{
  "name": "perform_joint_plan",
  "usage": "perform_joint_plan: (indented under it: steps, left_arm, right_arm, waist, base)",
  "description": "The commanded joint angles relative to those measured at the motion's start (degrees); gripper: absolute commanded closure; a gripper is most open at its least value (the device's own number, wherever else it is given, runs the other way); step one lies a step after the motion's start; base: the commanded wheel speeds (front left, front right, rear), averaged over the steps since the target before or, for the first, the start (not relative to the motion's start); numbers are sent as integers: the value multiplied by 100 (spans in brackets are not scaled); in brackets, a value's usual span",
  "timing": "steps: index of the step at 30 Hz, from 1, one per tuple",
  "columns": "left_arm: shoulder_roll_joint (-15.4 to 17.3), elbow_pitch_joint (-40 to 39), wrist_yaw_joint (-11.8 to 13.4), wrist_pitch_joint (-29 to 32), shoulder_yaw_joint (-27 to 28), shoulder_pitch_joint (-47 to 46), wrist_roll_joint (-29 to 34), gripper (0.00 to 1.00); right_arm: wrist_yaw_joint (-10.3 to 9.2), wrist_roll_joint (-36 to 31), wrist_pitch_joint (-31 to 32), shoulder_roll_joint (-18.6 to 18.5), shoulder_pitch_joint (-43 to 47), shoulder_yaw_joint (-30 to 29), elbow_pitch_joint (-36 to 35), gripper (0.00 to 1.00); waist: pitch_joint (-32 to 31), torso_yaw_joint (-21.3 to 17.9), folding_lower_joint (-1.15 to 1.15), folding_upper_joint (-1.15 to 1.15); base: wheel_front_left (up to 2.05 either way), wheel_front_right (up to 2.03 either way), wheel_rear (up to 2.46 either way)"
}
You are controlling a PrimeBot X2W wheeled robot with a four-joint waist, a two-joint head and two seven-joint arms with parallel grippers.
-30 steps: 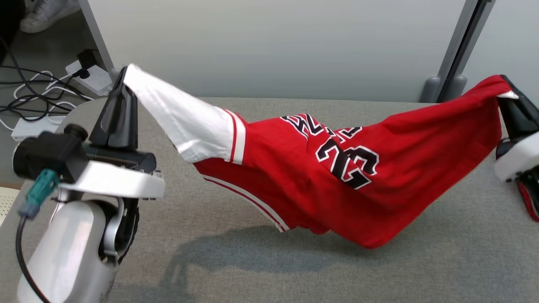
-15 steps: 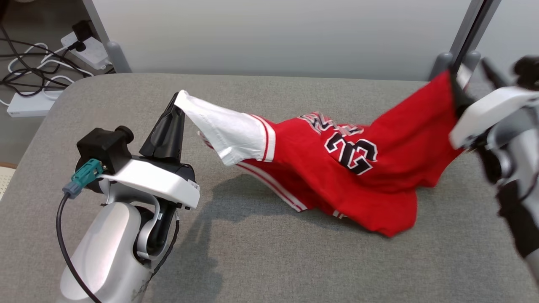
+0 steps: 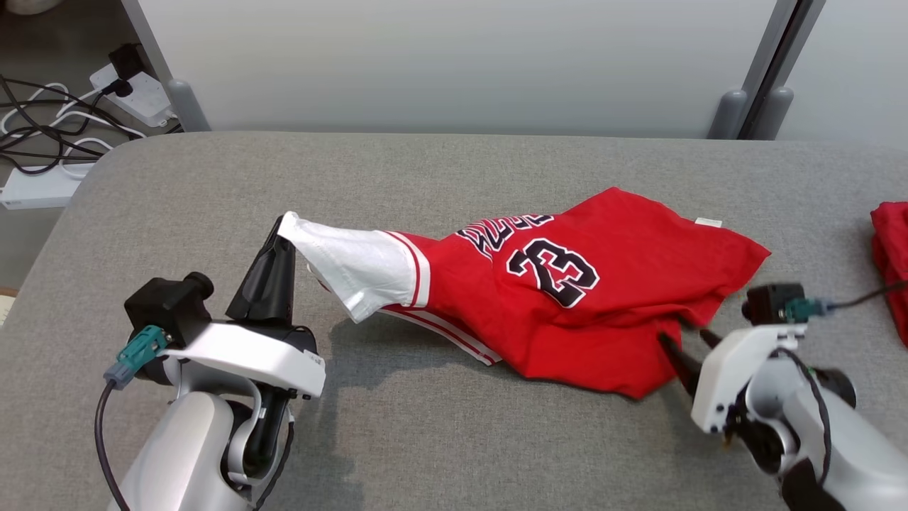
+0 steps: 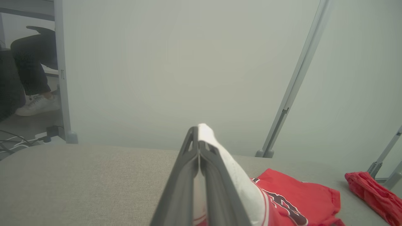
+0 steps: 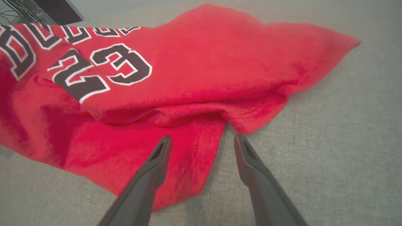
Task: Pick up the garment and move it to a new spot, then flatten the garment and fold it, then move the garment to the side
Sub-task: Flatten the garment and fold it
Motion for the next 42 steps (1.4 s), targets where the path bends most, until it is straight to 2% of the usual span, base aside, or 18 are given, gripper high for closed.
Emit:
perform_joint_plan:
  steps: [1,4,9,19,20,22,23,24,30,35,38,42]
  left_arm:
    - [108,-212,39,-62,244,-114,-26,100]
    - [49,-280,90,-103,241,-46,-40,100]
    - [2,-340,143,-176,260,29,-46,100]
    - [-6,-289,147,-254,278,50,-51,100]
    - [-18,-265,146,-266,275,52,-55,100]
    - [-25,-248,150,-275,276,60,-61,100]
    - [-26,-240,150,-279,276,64,-64,100]
    - [-26,-232,150,-283,276,70,-67,100]
    - [15,-248,169,-296,308,108,-78,100]
    - [108,-345,193,-310,384,192,-93,100]
    - [131,-445,154,-320,374,235,-101,100]
    - [116,-677,89,-262,295,307,-158,100]
  right_arm:
    - [0,104,18,-56,270,70,-252,0]
    - [0,177,14,-80,752,30,-520,0]
    - [0,227,-8,84,1331,-180,-825,0]
    - [0,64,10,366,1406,-298,-1067,0]
    - [0,83,49,418,1399,-317,-1048,44]
    - [0,104,60,448,1370,-358,-997,71]
    - [0,103,70,460,1346,-368,-962,91]
    - [0,85,49,466,1310,-384,-927,100]
    - [0,-70,-84,463,1137,-403,-773,100]
    - [0,-244,-335,315,1083,-457,-767,100]
    - [0,-316,-509,101,1110,-625,-826,100]
    - [0,-663,-844,-396,1104,-1067,-1034,100]
  waist:
    - [-4,20,0,0]
    - [4,41,0,0]
    - [26,6,0,0]
    - [-9,24,0,0]
    - [-55,41,0,0]
    - [-88,49,0,0]
    - [-103,52,0,0]
    - [-119,52,0,0]
    - [-162,-3,0,0]
    - [-203,-114,0,0]
    - [-234,-139,0,0]
    - [-265,-178,0,0]
  base:
    - [0,0,0]
    - [0,0,0]
    - [0,0,0]
    - [0,0,0]
    - [0,0,0]
    - [0,0,0]
    - [0,0,0]
    - [0,0,0]
    - [0,0,0]
    - [0,0,0]
    - [0,0,0]
    - [0,0,0]
